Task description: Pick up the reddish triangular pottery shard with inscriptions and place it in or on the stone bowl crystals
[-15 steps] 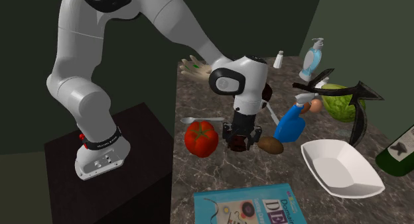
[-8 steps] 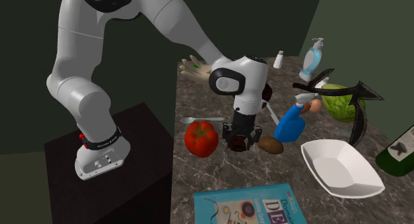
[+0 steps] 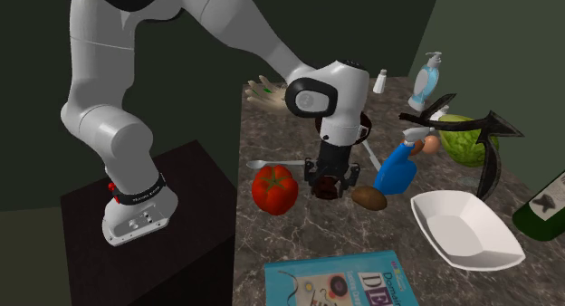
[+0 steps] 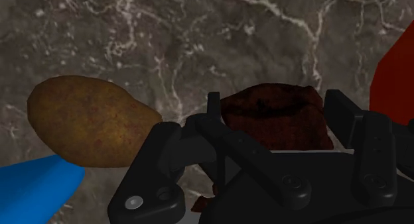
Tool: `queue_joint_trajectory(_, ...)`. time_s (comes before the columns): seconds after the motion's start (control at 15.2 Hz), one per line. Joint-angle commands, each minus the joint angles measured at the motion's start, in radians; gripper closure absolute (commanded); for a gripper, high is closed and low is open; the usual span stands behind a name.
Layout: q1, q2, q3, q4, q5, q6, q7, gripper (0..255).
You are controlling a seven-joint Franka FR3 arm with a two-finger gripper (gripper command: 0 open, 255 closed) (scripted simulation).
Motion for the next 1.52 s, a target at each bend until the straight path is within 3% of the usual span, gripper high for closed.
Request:
queue_joint_trajectory(0.0, 0.018, -0.02, -0.023, 0.008, -0.021, -0.024, 0.008, 255)
queue_joint_trajectory(1.32, 0.197, -0.21, -0.206, 0.123, -0.208, -0.259, 0.092, 255)
queue_joint_trajectory(1.39, 0.188, -0.2, -0.199, 0.116, -0.199, -0.247, 0.089, 255)
queue_joint_trajectory(1.45, 0.188, -0.2, -0.199, 0.116, -0.199, -0.247, 0.089, 0)
